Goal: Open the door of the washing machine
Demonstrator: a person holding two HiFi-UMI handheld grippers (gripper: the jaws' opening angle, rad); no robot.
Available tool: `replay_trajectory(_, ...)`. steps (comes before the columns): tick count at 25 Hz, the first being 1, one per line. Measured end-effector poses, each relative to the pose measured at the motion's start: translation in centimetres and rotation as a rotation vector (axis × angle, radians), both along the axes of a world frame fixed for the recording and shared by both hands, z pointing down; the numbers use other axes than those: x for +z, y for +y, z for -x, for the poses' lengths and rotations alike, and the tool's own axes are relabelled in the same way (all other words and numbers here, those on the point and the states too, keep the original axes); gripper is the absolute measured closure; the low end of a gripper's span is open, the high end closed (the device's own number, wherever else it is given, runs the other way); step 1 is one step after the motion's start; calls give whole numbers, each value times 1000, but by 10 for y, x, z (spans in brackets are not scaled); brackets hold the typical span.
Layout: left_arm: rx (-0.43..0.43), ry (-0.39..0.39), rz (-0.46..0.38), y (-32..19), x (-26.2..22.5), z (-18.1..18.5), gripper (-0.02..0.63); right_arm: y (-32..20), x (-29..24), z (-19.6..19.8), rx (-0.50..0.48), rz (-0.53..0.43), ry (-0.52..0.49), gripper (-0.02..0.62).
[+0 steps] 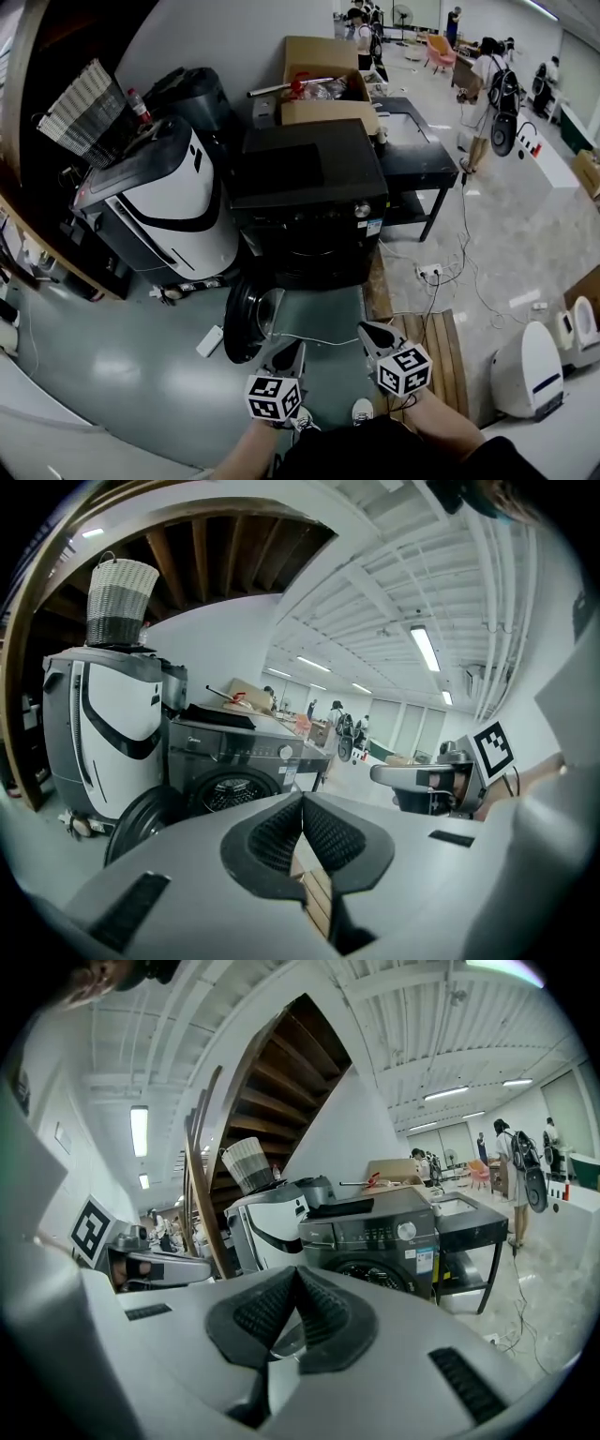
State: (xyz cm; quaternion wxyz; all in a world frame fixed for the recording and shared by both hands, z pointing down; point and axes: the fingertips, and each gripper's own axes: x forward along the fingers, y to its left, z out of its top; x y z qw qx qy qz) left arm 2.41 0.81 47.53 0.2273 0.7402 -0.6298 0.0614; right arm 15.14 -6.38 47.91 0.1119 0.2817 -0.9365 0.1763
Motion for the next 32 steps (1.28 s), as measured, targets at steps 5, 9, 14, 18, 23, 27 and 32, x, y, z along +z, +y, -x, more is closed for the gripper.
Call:
replay_trajectory(5,-33,-21,-4,9,-7,-20,586,4,-4,-17,-33,8,-12,578)
replay_trajectory(9,-67,-27,-1,16,-7,-26,586,10,-6,-22,-68,4,-12,578)
replay_trajectory(14,-83,-32,9,27,-4,-35,586,16,-4,-27,-84,13,-16,578)
replay_trajectory(18,-100,-33,11,31,-5,-33,586,19,-4,-26,-97,21,-22,578)
replay_trajectory(23,-119,-28,16,32,-2,-33,586,21,0,-26,-109,31,-23,578)
replay_trajectory(27,-123,-26,18,29,0,-36,586,17,3,-27,-111,39,-23,578)
replay_trajectory(32,-130,-20,19,25,3,-35,586,14,4,-27,-114,39,-21,578)
